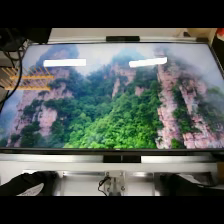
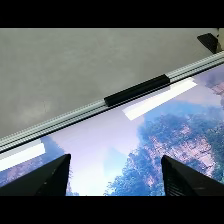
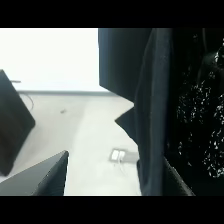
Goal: Fold the shirts.
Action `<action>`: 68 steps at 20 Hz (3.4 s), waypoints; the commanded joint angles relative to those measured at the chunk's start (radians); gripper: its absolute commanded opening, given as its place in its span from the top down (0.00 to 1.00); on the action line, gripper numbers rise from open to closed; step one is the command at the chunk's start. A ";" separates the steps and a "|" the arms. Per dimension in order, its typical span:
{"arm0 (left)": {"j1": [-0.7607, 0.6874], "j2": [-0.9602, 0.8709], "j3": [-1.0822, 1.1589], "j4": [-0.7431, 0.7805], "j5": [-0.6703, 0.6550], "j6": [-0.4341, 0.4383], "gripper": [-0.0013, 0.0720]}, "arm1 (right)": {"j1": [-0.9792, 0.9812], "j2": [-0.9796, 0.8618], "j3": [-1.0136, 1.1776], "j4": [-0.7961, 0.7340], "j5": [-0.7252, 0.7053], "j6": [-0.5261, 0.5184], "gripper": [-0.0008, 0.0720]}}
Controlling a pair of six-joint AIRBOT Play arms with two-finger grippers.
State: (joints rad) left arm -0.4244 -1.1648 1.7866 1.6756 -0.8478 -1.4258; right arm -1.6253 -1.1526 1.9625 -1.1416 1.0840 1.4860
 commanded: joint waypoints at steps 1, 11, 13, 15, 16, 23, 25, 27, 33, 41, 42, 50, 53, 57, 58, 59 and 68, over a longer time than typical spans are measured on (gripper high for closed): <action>-0.013 0.000 0.000 -0.012 0.000 0.000 0.07 | 0.000 -0.064 0.001 0.050 -0.090 -0.050 0.06; -0.039 -0.003 0.000 -0.012 -0.002 0.000 0.07 | 0.000 -0.166 0.001 0.525 -0.376 -0.585 0.06; -0.039 -0.008 0.000 -0.012 -0.003 0.000 0.07 | 0.001 -0.166 0.001 0.563 -0.378 -0.581 0.06; -0.039 -0.017 0.000 -0.012 -0.002 0.000 0.07 | 0.001 -0.166 0.001 0.586 -0.321 -0.581 0.06; -0.039 -0.021 0.000 -0.012 -0.002 0.000 0.07 | 0.000 -0.165 0.001 0.588 -0.294 -0.581 0.06; -0.039 -0.032 0.000 -0.012 -0.002 0.000 0.07 | 0.000 -0.127 0.001 0.643 -0.261 -0.401 0.07; -0.039 -0.032 0.000 -0.011 -0.002 0.000 0.07 | 0.000 -0.115 0.001 0.634 -0.262 -0.336 0.16; -0.039 -0.032 0.000 -0.012 -0.002 0.000 0.07 | 0.000 -0.093 0.001 0.597 -0.261 -0.273 0.16; -0.039 -0.033 0.000 -0.012 -0.002 0.000 0.07 | 0.000 0.015 0.001 0.342 -0.186 -0.212 0.16; -0.039 -0.040 0.000 -0.012 -0.003 0.000 0.07 | 0.330 -0.048 0.001 0.445 -0.119 -0.289 0.91; -0.039 -0.041 0.000 -0.012 -0.003 0.000 0.07 | 0.388 -0.070 0.001 0.367 -0.134 -0.266 0.91; -0.039 -0.040 0.000 -0.012 -0.167 -0.027 0.07 | 0.486 -0.178 0.001 -0.304 -0.320 0.109 0.91; -0.039 -0.040 0.000 -0.012 -0.163 -0.027 0.07 | 0.400 -0.179 0.001 -0.340 -0.340 0.120 0.91; -0.039 -0.040 0.000 -0.012 -0.163 -0.027 0.07 | 0.265 -0.130 0.001 -0.439 -0.332 0.136 0.91; -0.039 -0.040 0.000 -0.012 -0.163 -0.027 0.07 | 0.234 -0.114 0.001 -0.491 -0.331 0.138 0.91; -0.039 -0.040 0.000 -0.012 -0.163 -0.027 0.07 | 0.202 -0.099 0.001 -0.510 -0.326 0.153 0.91; -0.039 -0.040 0.000 -0.012 -0.163 -0.026 0.07 | 0.010 -0.052 0.001 -0.491 -0.169 0.231 0.92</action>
State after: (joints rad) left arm -0.4641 -1.2045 1.7866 1.6634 -1.0111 -1.4521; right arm -1.5780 -1.2114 1.9625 -1.6432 0.8673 1.6997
